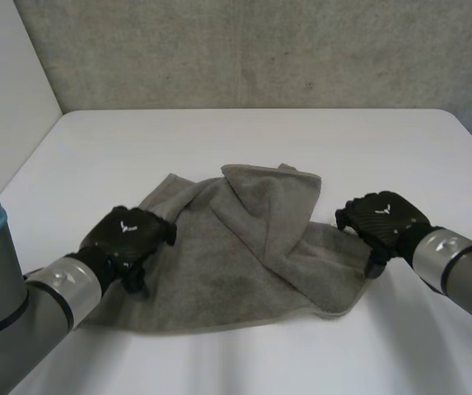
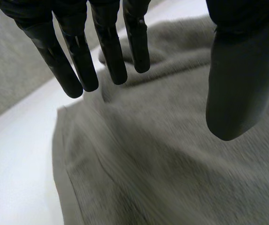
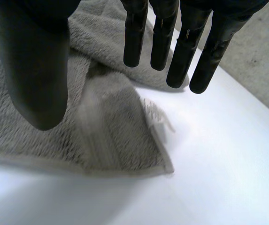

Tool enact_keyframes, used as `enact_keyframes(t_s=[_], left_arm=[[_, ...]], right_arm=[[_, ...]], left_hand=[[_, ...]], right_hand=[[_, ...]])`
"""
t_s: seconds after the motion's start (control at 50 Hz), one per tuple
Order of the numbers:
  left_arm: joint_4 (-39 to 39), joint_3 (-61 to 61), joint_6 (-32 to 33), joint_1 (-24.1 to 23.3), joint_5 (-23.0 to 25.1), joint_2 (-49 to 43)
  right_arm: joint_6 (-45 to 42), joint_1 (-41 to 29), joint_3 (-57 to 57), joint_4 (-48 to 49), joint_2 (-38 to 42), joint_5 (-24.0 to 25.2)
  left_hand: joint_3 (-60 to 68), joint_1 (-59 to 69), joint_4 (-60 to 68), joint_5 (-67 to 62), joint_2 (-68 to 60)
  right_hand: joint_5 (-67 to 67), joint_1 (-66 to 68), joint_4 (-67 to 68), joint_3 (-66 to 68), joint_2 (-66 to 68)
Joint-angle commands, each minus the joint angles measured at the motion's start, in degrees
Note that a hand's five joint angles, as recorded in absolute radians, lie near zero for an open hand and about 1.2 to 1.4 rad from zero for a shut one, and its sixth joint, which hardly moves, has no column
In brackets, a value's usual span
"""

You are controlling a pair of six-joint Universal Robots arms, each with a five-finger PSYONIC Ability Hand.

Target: Fold the towel.

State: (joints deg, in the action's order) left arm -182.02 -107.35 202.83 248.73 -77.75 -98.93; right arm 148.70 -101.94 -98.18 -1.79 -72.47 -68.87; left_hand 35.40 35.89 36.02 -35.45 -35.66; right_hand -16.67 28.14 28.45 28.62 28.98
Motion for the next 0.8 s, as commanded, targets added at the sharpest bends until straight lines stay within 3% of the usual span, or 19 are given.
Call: enact_keyframes(t_s=[0.02,0.14,0.32,0.46,0.62,0.8], left_arm=[[0.71,-6.28,1.61,1.23,-0.03,1.45],[-1.05,-9.64,1.96,3.43,0.06,2.16],[-8.69,-13.59,6.08,11.5,0.41,1.63],[-10.46,-14.29,6.53,15.55,4.97,1.28],[-10.63,-15.35,6.7,17.31,8.93,0.58],[-11.51,-14.91,6.7,17.32,9.11,-1.62]], right_arm=[[-5.69,6.47,-7.36,0.3,-2.76,6.37],[-10.45,11.14,-10.36,1.88,-2.68,8.75],[-12.12,13.78,-11.86,8.55,-0.57,9.89],[-11.6,13.17,-11.42,9.35,0.57,10.07],[-11.16,13.08,-12.03,9.87,1.1,10.07],[-9.4,11.32,-11.68,10.67,3.74,9.98]], left_hand=[[-2.81,-3.3,-3.43,12.87,3.07],[-2.98,-3.47,-3.6,13.04,3.24],[-4.49,-4.98,-5.11,14.55,4.75],[-5.0,-5.49,-5.62,15.05,5.26],[-5.16,-5.65,-5.78,15.22,5.43],[-5.16,-5.65,-5.79,15.22,5.43]], right_hand=[[-0.07,-1.41,-1.71,-1.88,-2.24],[-0.41,-1.07,-1.38,-1.55,-1.9],[-1.41,-0.06,-0.37,-0.54,-0.9],[-1.41,-0.06,-0.37,-0.54,-0.89],[-1.41,-0.06,-0.37,-0.54,-0.89],[-1.58,0.11,-0.2,-0.37,-0.73]])
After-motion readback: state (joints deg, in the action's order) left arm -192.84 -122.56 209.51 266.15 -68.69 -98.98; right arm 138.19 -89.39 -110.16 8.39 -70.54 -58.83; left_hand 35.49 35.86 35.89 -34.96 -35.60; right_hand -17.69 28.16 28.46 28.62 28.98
